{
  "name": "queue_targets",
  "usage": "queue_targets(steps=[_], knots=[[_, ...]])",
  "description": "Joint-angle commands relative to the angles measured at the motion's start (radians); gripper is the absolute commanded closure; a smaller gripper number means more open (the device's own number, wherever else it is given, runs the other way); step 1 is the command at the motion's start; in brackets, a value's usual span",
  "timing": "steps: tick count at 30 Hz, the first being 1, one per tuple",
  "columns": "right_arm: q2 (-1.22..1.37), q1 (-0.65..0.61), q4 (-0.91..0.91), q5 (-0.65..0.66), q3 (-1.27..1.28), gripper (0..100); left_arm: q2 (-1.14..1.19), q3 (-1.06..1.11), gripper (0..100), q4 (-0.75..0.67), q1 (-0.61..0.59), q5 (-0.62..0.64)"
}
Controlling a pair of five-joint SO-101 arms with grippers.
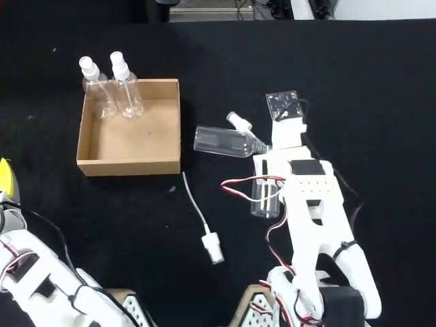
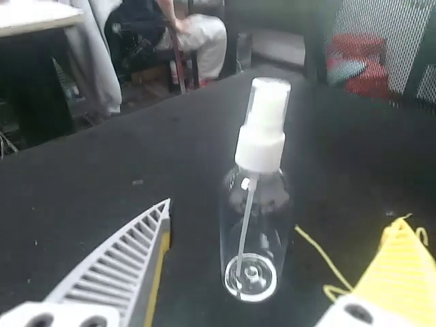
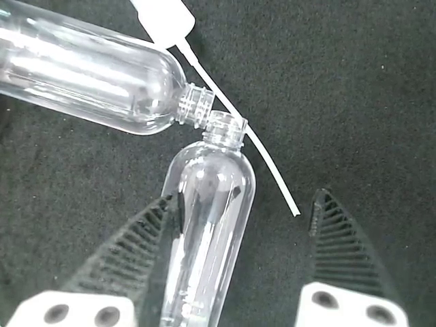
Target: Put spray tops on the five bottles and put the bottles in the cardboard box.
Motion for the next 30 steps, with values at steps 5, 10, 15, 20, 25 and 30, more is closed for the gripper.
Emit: queue_targets(steps=[5, 10, 15, 20, 25, 30], knots=[[-0.061, 0.002, -0.021, -0.002, -0.007, 72.7, -0.037, -0.162, 56, 0.224, -0.015, -0.011], [-0.061, 0.002, -0.025, 0.000, -0.007, 72.7, -0.055, -0.334, 56, 0.614, -0.044, -0.005], [-0.061, 0.002, -0.025, 0.000, -0.008, 72.7, -0.166, -0.496, 56, 1.105, -0.030, -0.012], [-0.061, 0.002, -0.025, 0.000, -0.007, 72.7, -0.256, -0.414, 56, 1.152, -0.031, -0.003], [-0.061, 0.002, -0.025, 0.000, -0.007, 72.7, -0.347, -0.320, 56, 1.158, -0.036, 0.060], [-0.061, 0.002, -0.025, 0.000, -0.008, 72.7, -0.534, -0.344, 56, 1.373, -0.031, -0.005]])
